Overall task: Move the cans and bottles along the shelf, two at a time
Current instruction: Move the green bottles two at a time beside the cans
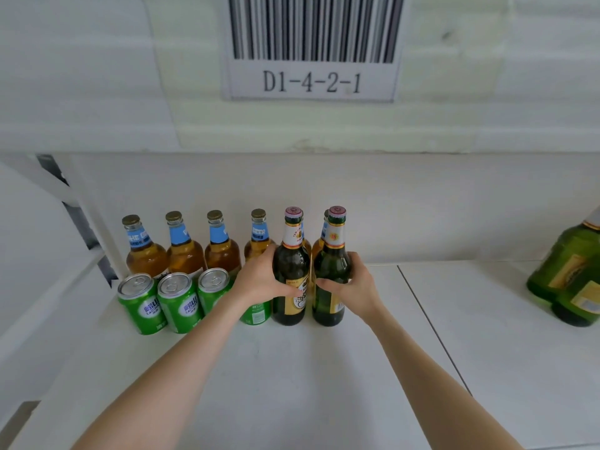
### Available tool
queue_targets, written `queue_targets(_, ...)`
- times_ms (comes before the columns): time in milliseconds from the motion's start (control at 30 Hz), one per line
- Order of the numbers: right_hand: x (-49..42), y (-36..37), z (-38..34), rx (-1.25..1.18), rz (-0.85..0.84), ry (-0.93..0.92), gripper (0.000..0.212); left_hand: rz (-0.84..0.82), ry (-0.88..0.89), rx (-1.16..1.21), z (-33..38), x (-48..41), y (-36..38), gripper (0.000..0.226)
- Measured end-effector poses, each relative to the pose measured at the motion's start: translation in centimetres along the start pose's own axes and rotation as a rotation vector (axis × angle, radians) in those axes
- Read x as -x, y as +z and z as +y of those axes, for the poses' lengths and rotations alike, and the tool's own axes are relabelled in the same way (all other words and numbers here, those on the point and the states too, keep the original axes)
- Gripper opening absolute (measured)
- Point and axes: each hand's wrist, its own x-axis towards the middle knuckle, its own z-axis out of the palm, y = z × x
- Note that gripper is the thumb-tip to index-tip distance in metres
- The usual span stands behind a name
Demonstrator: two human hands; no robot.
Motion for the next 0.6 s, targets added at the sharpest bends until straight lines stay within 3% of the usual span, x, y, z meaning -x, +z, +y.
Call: queue_targets(600,4.1,-0.8,0.7,-0.158,0.058,-0.035,0.063,0.132,0.06,-0.066,1.9,3.0,1.2,0.084)
